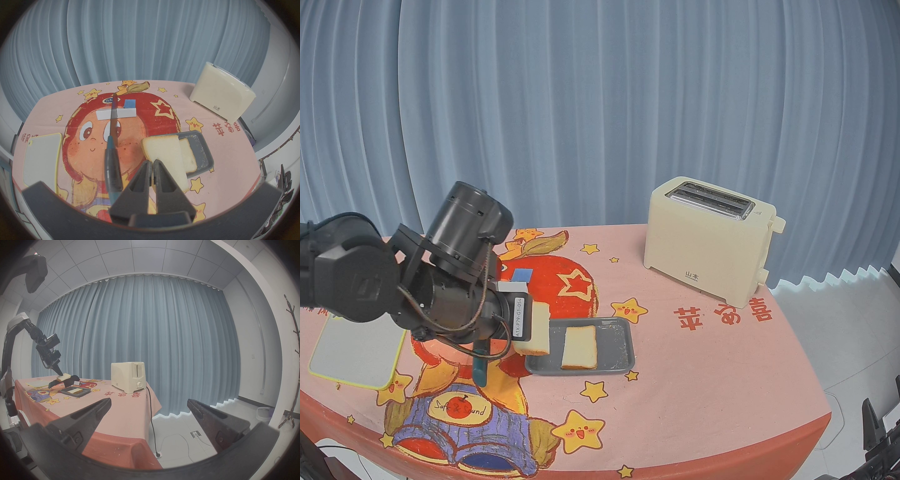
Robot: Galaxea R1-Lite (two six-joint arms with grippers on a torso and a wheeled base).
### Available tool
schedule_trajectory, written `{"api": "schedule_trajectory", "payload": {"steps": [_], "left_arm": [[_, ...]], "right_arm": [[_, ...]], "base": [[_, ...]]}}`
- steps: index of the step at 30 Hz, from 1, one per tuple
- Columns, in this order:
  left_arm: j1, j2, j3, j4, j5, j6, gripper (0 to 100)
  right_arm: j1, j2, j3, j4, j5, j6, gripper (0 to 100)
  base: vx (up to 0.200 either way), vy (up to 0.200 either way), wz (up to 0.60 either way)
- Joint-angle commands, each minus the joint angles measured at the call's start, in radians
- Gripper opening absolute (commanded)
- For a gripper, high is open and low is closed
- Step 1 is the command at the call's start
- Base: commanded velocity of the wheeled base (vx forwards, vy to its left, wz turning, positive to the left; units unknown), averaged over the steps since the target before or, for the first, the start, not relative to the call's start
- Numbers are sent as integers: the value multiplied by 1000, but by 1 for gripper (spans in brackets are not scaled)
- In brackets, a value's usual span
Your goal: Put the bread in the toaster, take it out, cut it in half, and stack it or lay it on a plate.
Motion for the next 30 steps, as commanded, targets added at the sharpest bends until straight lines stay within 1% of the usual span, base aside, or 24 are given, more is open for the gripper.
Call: {"api": "schedule_trajectory", "payload": {"steps": [1, 5, 8, 15, 21, 30], "left_arm": [[-1, 99, -29, -5, 1, 2, 0], [-2, 122, -44, -8, -1, 2, 0], [-22, 141, -61, -5, -1, -2, 0], [-42, 176, -107, 1, -4, -1, 0], [-45, 205, -136, -4, -4, 4, 0], [-50, 224, -141, -4, -6, 2, 0]], "right_arm": [[0, -16, 17, 0, 0, -1, 100], [0, -16, 17, 0, 0, 0, 100], [0, -16, 17, 0, 0, 0, 100], [0, -16, 17, 0, 0, 0, 100], [0, -16, 17, 0, 0, -1, 100], [0, -16, 17, 0, 0, 0, 100]], "base": [[0, 0, 0], [0, 0, 0], [0, 0, 0], [0, 0, 0], [0, 0, 0], [0, 0, 0]]}}
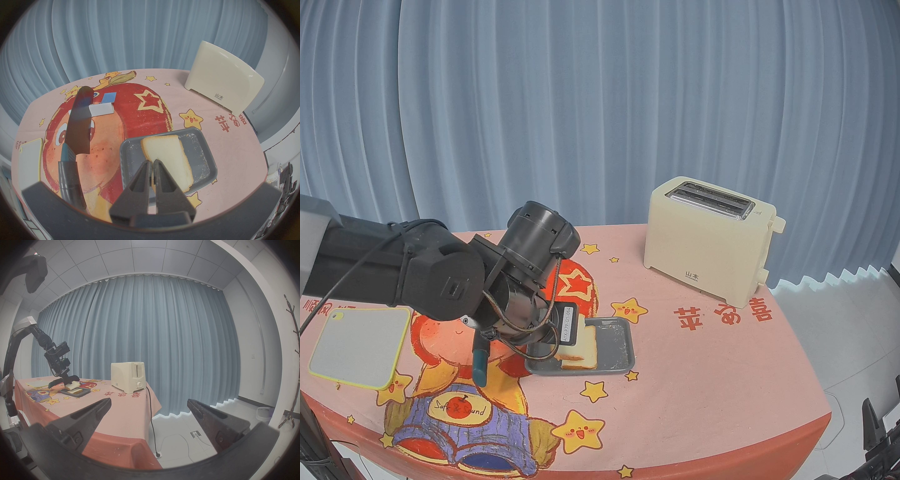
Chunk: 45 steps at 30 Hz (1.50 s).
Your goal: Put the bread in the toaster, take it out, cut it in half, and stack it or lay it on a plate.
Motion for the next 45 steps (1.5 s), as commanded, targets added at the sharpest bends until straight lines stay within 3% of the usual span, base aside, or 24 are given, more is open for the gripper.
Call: {"api": "schedule_trajectory", "payload": {"steps": [1, 10, 11, 45], "left_arm": [[0, 11, -1, 3, 2, -1, 0], [0, 23, 5, 7, 6, 1, 0], [0, 25, 5, 7, 6, 1, 100], [-3, -101, 0, -10, -4, 1, 100]], "right_arm": [[0, -16, 18, 0, 0, 0, 100], [0, -16, 18, 0, 0, 0, 100], [0, -16, 18, 0, 0, -1, 100], [0, -16, 18, 0, 0, -1, 100]], "base": [[0, 0, 0], [0, 0, 0], [0, 0, 0], [0, 0, 0]]}}
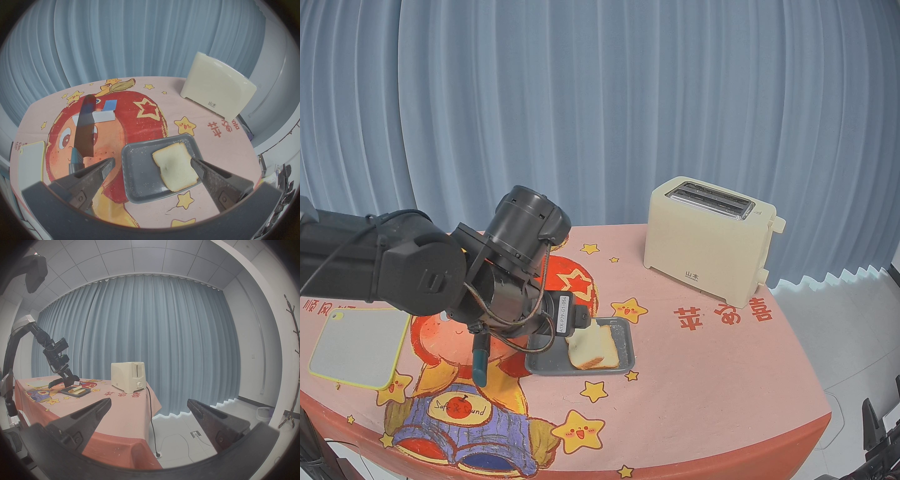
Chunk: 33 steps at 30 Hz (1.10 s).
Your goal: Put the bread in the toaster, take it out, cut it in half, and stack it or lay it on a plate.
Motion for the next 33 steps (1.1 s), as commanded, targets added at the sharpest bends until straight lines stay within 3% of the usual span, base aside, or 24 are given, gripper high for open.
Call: {"api": "schedule_trajectory", "payload": {"steps": [1, 33], "left_arm": [[-1, -60, -3, -1, -2, 1, 100], [-8, -277, 60, 1, 18, -4, 100]], "right_arm": [[0, -16, 18, 0, 0, 0, 100], [0, -16, 18, 0, 0, 0, 100]], "base": [[0, 0, 0], [0, 0, 0]]}}
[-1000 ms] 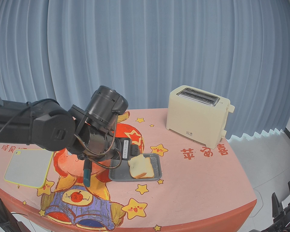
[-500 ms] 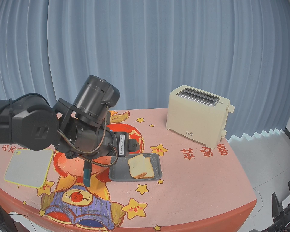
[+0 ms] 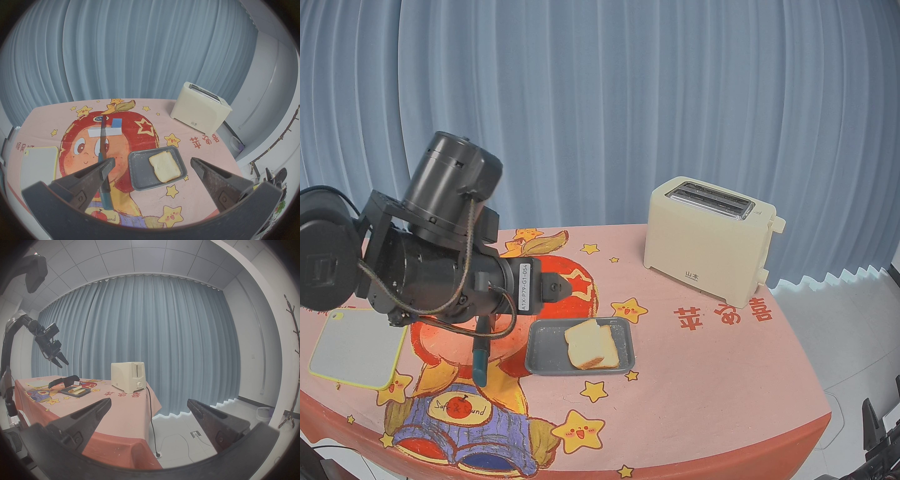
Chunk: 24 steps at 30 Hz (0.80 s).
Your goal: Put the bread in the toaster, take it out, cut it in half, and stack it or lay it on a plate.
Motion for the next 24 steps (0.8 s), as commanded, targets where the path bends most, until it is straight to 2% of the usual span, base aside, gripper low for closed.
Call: {"api": "schedule_trajectory", "payload": {"steps": [1, 7, 14, 15, 16, 18, 19, 20, 21, 24], "left_arm": [[9, -51, 10, -1, 12, -1, 100], [11, -120, 43, -4, 126, -4, 100], [12, -201, 94, -62, 141, 3, 100], [31, -232, 149, -164, 144, 12, 100], [49, -239, 172, -200, 146, 24, 100], [100, -248, 226, -283, 147, 68, 100], [132, -252, 258, -331, 146, 101, 100], [143, -253, 270, -351, 146, 114, 100], [181, -261, 321, -432, 146, 164, 100], [222, -294, 392, -578, 144, 213, 100]], "right_arm": [[0, -16, 18, 0, 0, -1, 100], [0, -16, 18, 0, 0, 1, 100], [0, -16, 18, 0, 0, 1, 100], [0, -16, 18, 0, 0, 1, 100], [0, -16, 18, 0, 0, -1, 100], [0, -16, 18, 0, 0, 1, 100], [0, -16, 18, 0, 0, 1, 100], [0, -16, 18, 0, 0, 1, 100], [0, -16, 18, 0, 0, 1, 100], [0, -16, 18, 0, 0, 1, 100]], "base": [[0, 0, 0], [0, 0, 0], [0, 0, 0], [0, 0, 0], [0, 0, 0], [0, 0, 0], [0, 0, 0], [0, 0, 0], [0, 0, 0], [0, 0, 0]]}}
